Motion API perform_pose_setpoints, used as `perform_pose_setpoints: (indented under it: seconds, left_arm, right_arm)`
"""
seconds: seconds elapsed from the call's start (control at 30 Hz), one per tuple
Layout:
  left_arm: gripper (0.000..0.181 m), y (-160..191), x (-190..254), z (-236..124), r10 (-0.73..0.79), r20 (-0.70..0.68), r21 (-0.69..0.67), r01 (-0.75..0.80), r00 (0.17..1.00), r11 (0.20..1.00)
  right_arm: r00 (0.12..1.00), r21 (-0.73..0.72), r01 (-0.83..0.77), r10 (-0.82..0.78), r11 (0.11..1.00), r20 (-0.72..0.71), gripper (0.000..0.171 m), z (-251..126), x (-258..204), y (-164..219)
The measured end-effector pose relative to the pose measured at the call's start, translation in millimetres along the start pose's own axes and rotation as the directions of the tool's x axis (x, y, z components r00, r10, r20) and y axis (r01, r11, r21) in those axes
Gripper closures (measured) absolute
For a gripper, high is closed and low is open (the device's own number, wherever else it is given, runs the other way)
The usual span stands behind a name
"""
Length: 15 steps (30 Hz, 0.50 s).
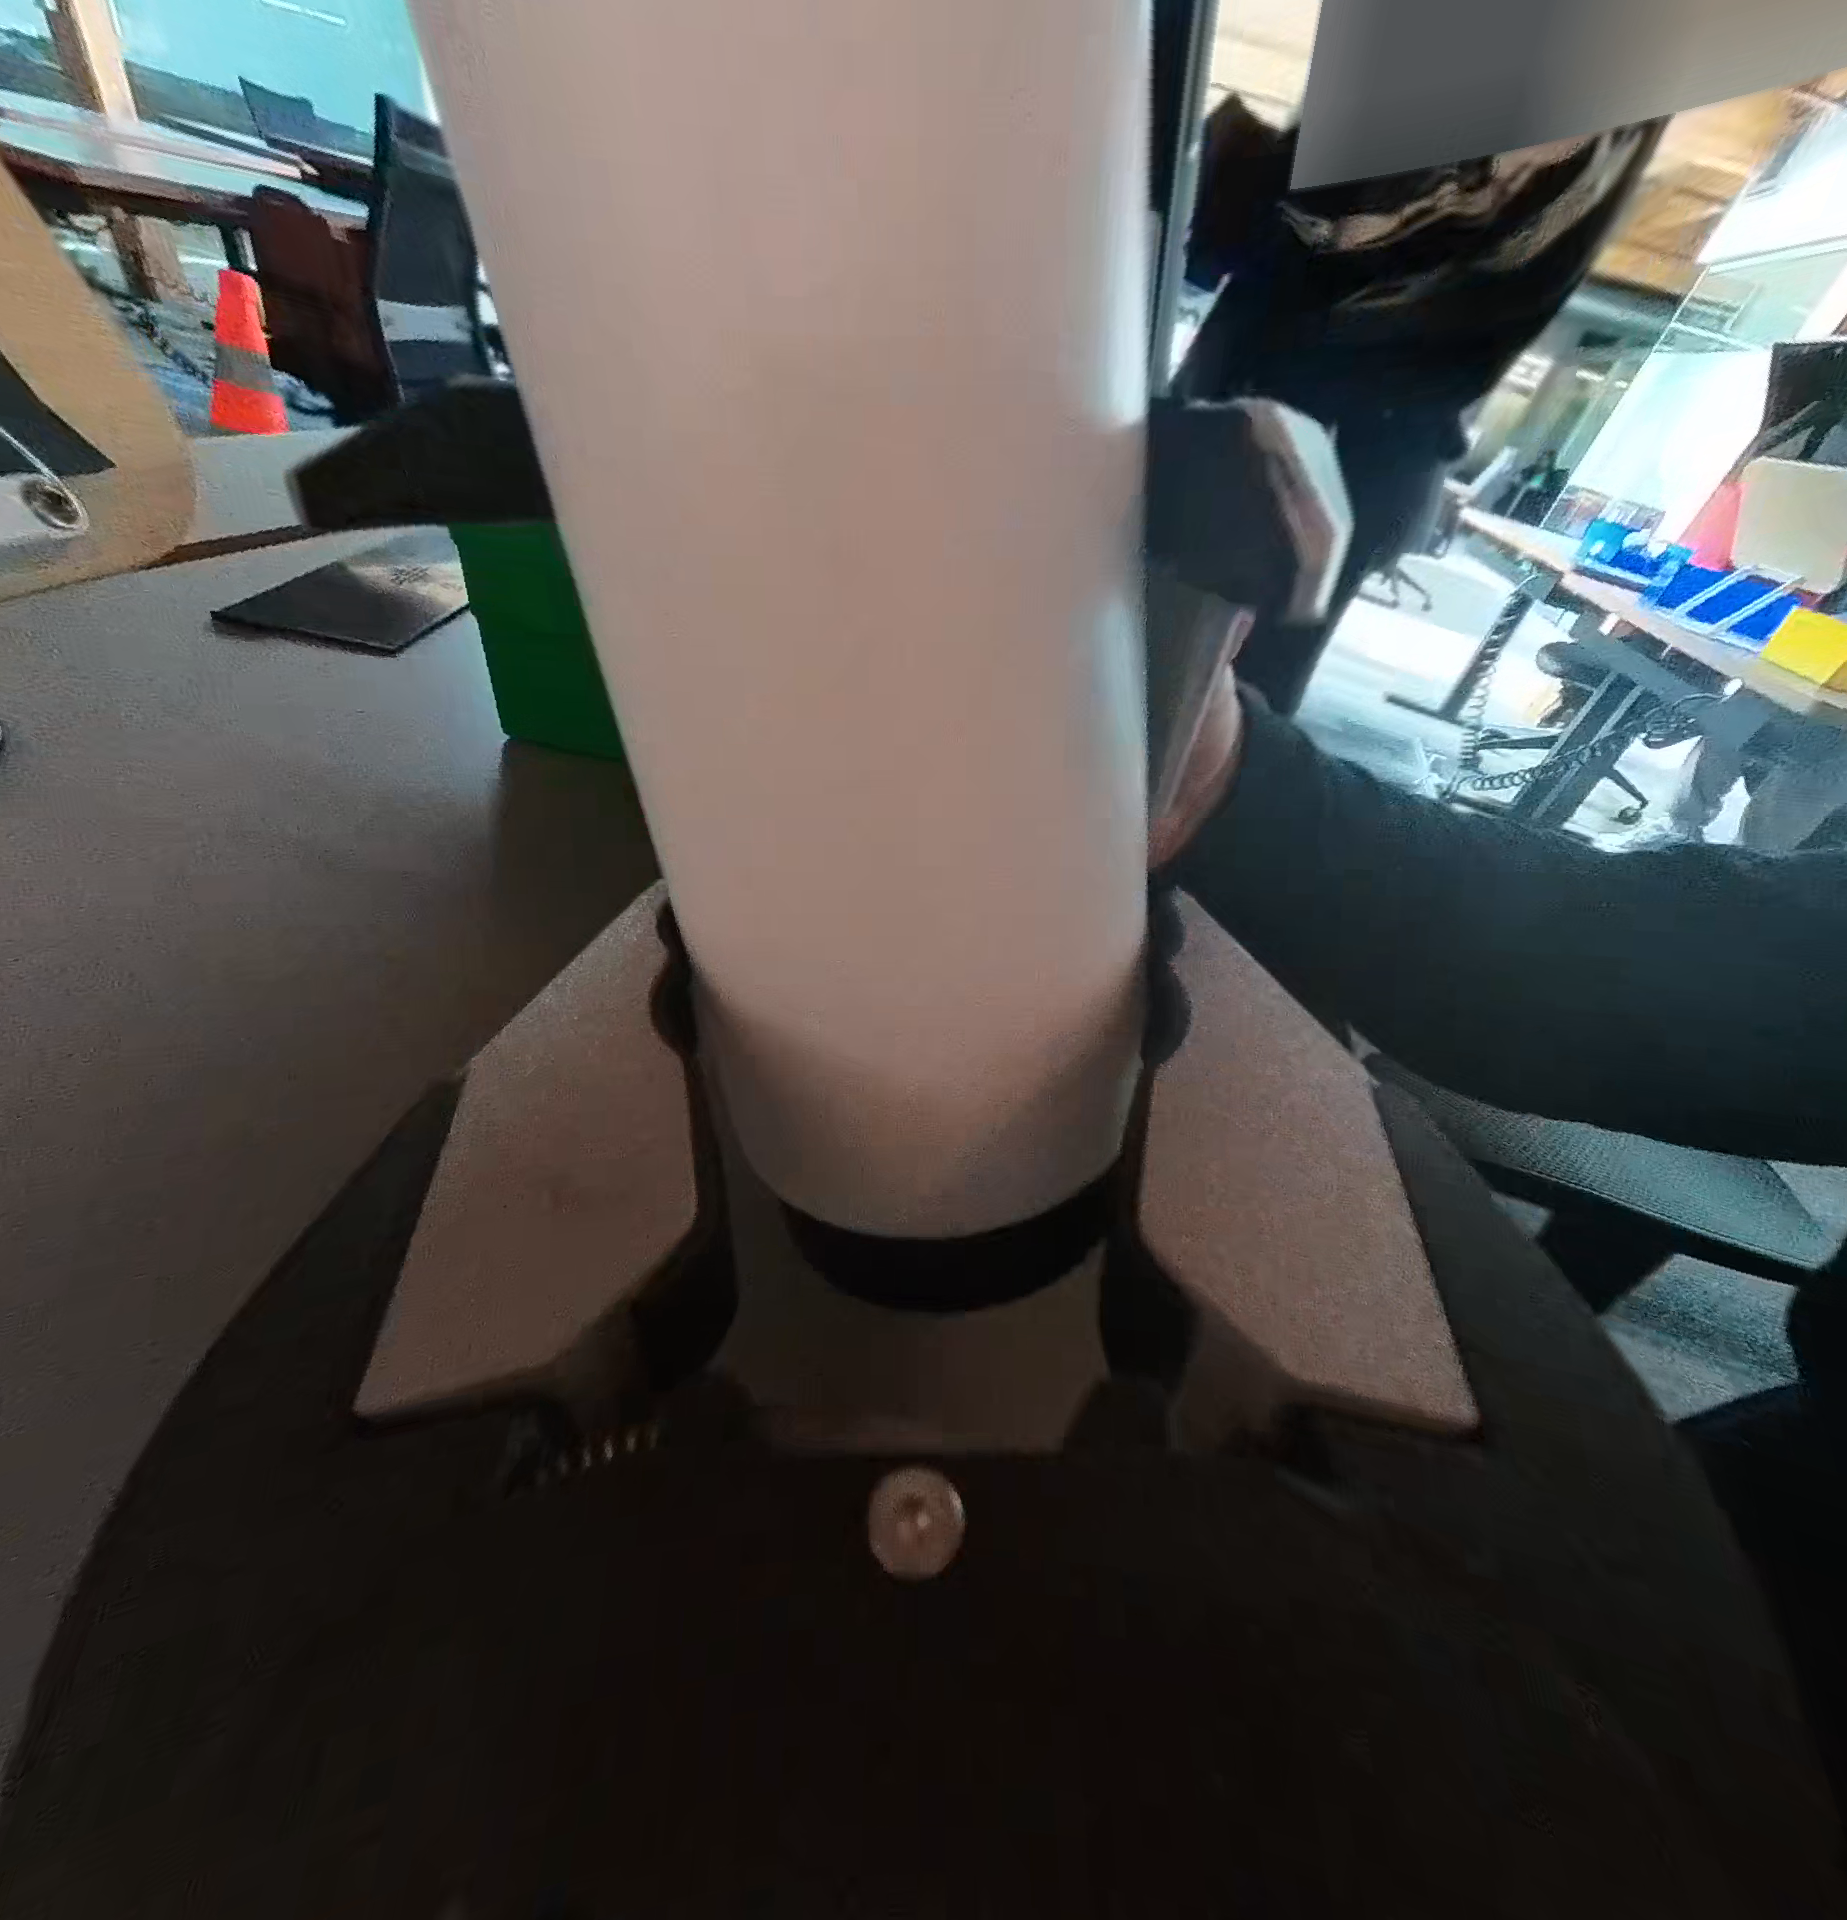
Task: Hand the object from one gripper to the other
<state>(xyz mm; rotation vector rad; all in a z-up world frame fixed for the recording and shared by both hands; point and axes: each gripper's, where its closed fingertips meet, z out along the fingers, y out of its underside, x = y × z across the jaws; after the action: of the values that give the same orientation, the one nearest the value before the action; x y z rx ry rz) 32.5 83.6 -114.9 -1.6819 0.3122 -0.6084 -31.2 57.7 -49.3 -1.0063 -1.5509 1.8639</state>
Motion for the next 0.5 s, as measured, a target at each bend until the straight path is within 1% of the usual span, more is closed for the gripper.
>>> perform_pose_setpoints:
  seconds: [0.03,0.1,0.17,0.2,0.23,0.27,0.3,0.37,0.4,0.43,0.47,0.5]
  left_arm:
    - [0.095,-0.5,-0.1,-0.4,0.008,0.001,0.002,-0.008,1.000,1.000]
    - [0.098,-6.2,-3.8,-6.4,0.021,0.025,0.025,-0.022,0.999,0.999]
    - [0.102,-13.7,-13.0,-17.3,0.059,0.088,0.049,-0.063,0.994,0.997]
    - [0.107,-18.5,-17.6,-24.9,0.070,0.121,0.066,-0.078,0.990,0.995]
    - [0.108,-22.8,-20.2,-33.1,0.072,0.138,0.081,-0.084,0.988,0.993]
    - [0.103,-25.7,-21.7,-41.3,0.065,0.148,0.085,-0.079,0.987,0.993]
    - [0.100,-26.9,-23.3,-49.0,0.056,0.160,0.079,-0.069,0.986,0.994]
    - [0.089,-27.2,-28.9,-61.1,0.055,0.226,0.044,-0.066,0.973,0.997]
    - [0.082,-28.1,-31.7,-64.8,0.054,0.272,0.027,-0.064,0.961,0.998]
    - [0.074,-30.6,-31.1,-65.9,0.051,0.301,0.021,-0.060,0.952,0.998]
    - [0.070,-35.2,-27.8,-65.7,0.045,0.320,0.033,-0.058,0.946,0.998]
    - [0.069,-40.2,-25.6,-65.3,0.034,0.344,0.052,-0.055,0.938,0.997]
  right_arm:
    - [0.999,-0.038,0.048,-0.048,0.998,0.013,0.074,0.9,-2.7,2.7]
    - [0.990,-0.056,0.141,-0.141,0.988,0.010,0.074,0.3,-6.8,1.9]
    - [0.969,-0.054,0.241,-0.243,0.969,-0.043,0.074,-1.9,-4.7,-2.9]
    - [0.946,-0.060,0.307,-0.312,0.950,-0.087,0.075,-3.9,-1.5,-6.2]
    - [0.905,-0.081,0.390,-0.398,0.917,-0.149,0.075,-7.3,3.6,-9.7]
    - [0.839,-0.127,0.483,-0.500,0.866,-0.215,0.074,-11.7,9.9,-12.5]
    - [0.746,-0.200,0.573,-0.607,0.794,-0.272,0.074,-16.5,16.9,-13.8]
    - [0.497,-0.388,0.701,-0.799,0.599,-0.338,0.074,-25.3,32.7,-12.8]
    - [0.378,-0.472,0.727,-0.865,0.498,-0.330,0.074,-26.8,39.0,-9.7]
    - [0.291,-0.540,0.732,-0.907,0.416,-0.305,0.074,-26.0,43.9,-4.4]
    - [0.238,-0.591,0.721,-0.930,0.362,-0.279,0.074,-24.1,48.5,1.5]
    - [0.207,-0.633,0.700,-0.942,0.331,-0.264,0.075,-22.6,53.2,6.1]
